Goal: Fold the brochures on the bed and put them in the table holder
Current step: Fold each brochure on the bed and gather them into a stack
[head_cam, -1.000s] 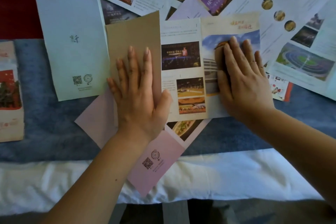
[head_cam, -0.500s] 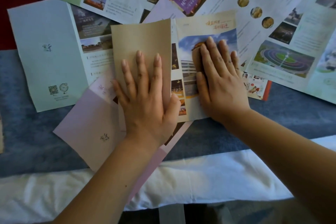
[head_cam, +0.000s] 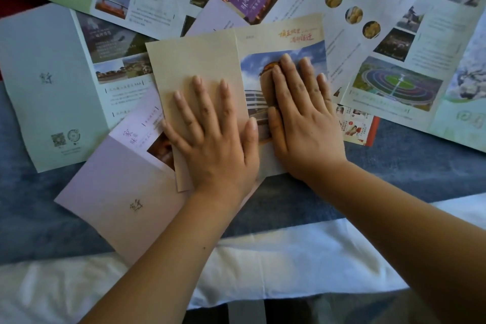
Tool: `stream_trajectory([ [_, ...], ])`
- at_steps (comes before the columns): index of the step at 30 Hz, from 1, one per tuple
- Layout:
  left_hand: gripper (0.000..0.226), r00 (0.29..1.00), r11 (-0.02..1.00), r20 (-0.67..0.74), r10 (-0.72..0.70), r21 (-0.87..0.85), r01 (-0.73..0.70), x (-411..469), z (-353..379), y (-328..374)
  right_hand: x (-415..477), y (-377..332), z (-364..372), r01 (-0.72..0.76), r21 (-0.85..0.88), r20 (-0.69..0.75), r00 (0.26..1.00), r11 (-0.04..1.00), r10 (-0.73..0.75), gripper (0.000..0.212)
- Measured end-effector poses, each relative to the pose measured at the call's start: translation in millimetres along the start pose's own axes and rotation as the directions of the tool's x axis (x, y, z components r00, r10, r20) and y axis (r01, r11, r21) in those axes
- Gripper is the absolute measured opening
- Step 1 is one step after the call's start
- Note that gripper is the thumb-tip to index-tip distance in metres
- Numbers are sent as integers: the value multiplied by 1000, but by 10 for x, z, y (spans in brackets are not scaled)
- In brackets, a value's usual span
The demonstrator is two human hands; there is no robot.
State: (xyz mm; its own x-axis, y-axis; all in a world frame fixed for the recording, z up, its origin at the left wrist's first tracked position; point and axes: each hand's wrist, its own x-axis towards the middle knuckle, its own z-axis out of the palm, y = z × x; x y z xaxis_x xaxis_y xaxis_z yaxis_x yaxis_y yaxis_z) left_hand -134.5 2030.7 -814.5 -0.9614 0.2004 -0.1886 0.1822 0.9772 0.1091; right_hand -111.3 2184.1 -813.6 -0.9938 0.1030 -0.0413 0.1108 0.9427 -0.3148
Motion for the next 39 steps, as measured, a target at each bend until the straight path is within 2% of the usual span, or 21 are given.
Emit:
stream_trajectory([
  [9, 72, 995, 1000, -100, 6, -1, -6, 44, 154, 23, 12, -12, 65, -17, -97, 15, 1000, 995, 18, 63],
  [19, 83, 999, 1000, -38, 6, 12, -5, 33, 33, 16, 34, -37, 33, -36, -110, 77, 996, 993, 44, 63],
  [23, 80, 999, 986, -28, 42, -159, -46, 20, -75, -115, 38, -38, -31, -49, -104, 149, 987, 993, 65, 63],
  [26, 79, 999, 920, -44, 18, -390, -33, 2, -144, -227, 29, -157, -64, -27, -57, 204, 978, 998, 38, 64],
  [28, 83, 999, 886, -28, -15, -464, 1, -17, -173, -277, 21, -294, -51, -21, -6, 239, 971, 1000, 22, 64],
  [30, 84, 1000, 922, -22, -6, -388, -3, -16, -167, -359, 27, -400, -40, -24, 44, 257, 966, 999, 12, 62],
  [32, 81, 1000, 976, -4, 25, -217, -25, 6, -147, -482, 72, -432, -53, -9, 63, 235, 972, 998, -7, 62],
  [34, 77, 999, 995, -1, 53, -79, -53, 32, -131, -610, 128, -390, -88, -61, 13, 182, 982, 998, 58, 63],
  [36, 73, 998, 998, -30, 54, -13, -55, 58, -129, -708, 164, -336, -105, -157, -62, 183, 969, 986, 166, 64],
  [39, 74, 997, 999, -67, 47, -22, -49, 143, -142, -814, 168, -346, -66, -165, -90, 206, 962, 982, 181, 65],
])
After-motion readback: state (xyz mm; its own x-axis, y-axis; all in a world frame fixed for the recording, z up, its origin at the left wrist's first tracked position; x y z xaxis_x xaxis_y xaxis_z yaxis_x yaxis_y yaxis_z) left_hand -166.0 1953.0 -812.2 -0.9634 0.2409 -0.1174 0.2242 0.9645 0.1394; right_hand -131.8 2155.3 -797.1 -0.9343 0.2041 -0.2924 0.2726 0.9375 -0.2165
